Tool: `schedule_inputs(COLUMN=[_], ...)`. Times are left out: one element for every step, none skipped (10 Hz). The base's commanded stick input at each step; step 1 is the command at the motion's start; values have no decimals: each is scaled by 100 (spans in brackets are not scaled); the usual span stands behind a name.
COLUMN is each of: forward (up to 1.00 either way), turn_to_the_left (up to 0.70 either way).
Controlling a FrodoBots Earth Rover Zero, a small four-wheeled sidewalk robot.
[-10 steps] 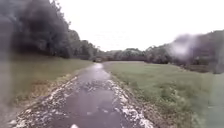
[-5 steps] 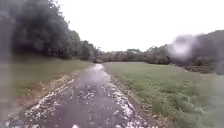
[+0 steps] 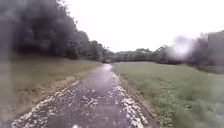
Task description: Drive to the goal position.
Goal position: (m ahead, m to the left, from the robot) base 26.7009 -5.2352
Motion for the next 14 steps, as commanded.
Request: schedule_inputs(forward=[70,70,70,70,70,70,70,70,70,70,70,70,70,70], turn_to_the_left=[1,2,1,1,2,1,0,0,0,0,0,0,0,0])
